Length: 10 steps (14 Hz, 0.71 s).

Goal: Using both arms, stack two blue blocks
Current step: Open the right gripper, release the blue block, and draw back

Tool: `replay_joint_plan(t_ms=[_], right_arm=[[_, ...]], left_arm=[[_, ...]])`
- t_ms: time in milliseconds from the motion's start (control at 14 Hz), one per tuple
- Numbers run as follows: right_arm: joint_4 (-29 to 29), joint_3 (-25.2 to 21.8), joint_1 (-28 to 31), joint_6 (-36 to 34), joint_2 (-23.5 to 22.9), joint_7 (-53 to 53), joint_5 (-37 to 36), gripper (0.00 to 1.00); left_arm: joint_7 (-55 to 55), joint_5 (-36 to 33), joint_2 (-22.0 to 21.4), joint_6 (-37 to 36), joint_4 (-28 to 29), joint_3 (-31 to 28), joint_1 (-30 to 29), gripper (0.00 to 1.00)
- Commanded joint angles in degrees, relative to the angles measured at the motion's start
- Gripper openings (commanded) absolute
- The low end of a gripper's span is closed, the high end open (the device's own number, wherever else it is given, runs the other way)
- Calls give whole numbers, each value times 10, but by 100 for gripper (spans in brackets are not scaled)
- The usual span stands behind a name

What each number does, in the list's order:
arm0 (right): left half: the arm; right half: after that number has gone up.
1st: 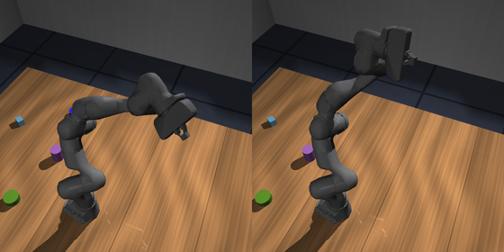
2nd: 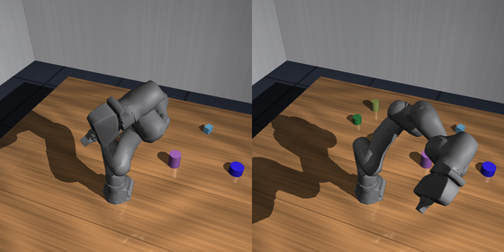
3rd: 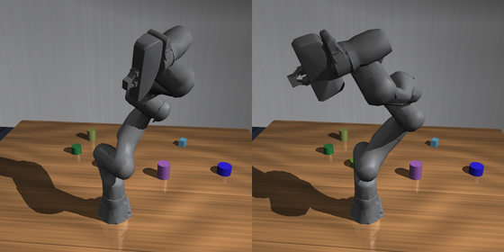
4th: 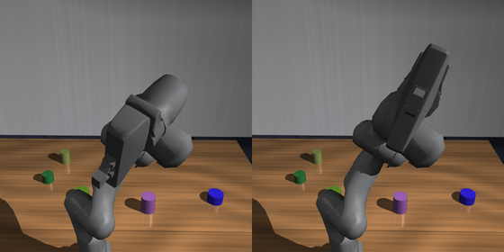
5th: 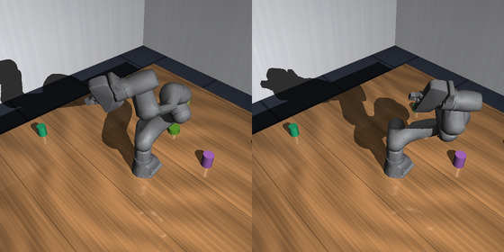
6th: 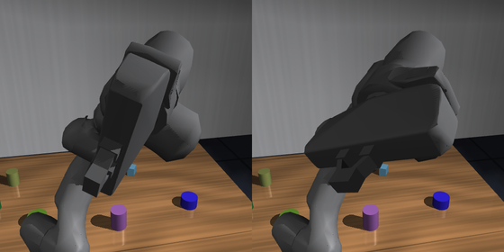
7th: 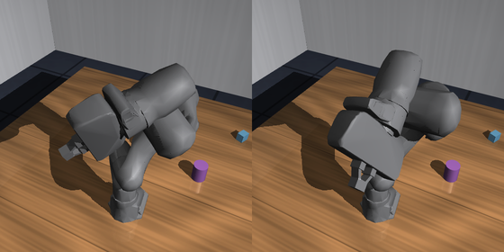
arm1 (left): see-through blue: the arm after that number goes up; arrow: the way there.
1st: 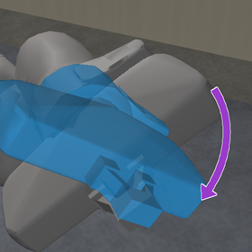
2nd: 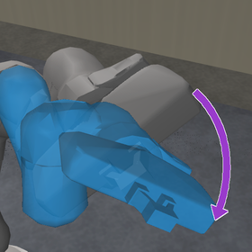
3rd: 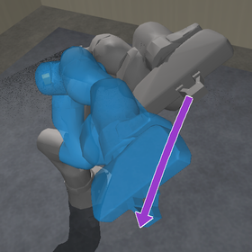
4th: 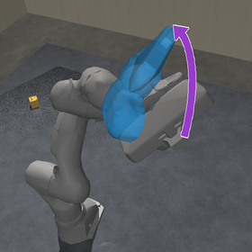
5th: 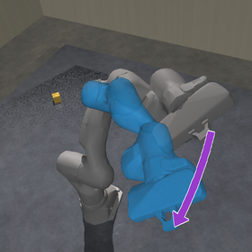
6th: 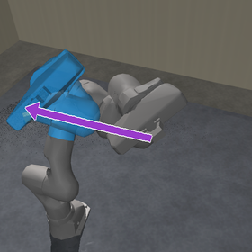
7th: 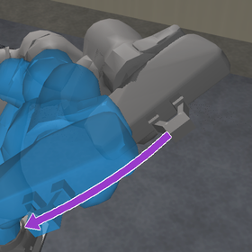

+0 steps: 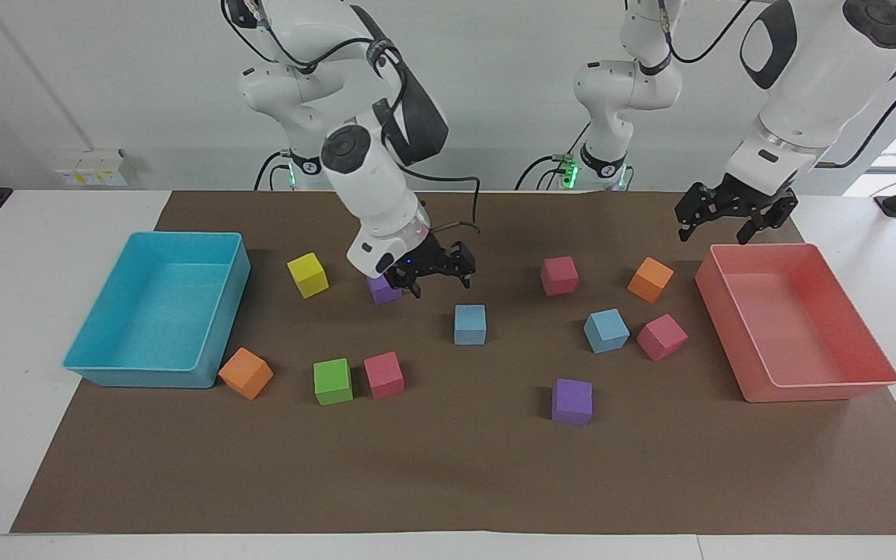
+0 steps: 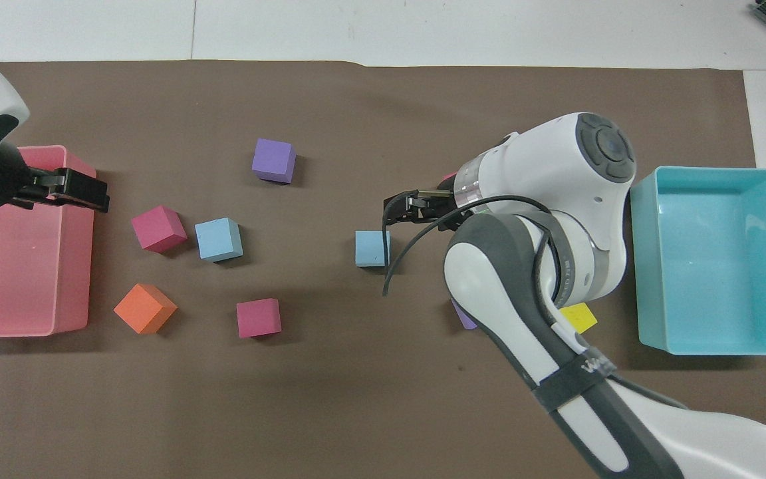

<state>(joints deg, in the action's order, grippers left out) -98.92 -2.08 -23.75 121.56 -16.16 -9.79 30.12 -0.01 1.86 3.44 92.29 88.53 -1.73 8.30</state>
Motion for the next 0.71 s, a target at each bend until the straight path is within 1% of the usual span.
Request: replay_joint_plan(t_ms=[0, 143, 429, 500, 571, 643], right_arm=[[-64, 7, 26, 34, 30, 71, 90, 100], [-100, 6, 40, 63, 32, 149, 174, 100], [-144, 6, 76, 67, 24, 296, 301, 100], [-156, 6, 78, 67, 22, 319, 330, 100], [-169, 6, 77, 68, 21, 337, 363, 96], [-178, 6, 77, 68, 16, 362, 393, 88]], left_arm=[[-4, -2, 5, -14, -14, 3, -7, 100], [-4, -2, 5, -14, -14, 3, -7, 100], [-4, -2, 5, -14, -14, 3, -7, 100], [-4, -2, 5, -14, -14, 3, -7, 100], [-4, -2, 5, -14, -14, 3, -7, 100], [-4, -2, 5, -14, -14, 3, -7, 100]])
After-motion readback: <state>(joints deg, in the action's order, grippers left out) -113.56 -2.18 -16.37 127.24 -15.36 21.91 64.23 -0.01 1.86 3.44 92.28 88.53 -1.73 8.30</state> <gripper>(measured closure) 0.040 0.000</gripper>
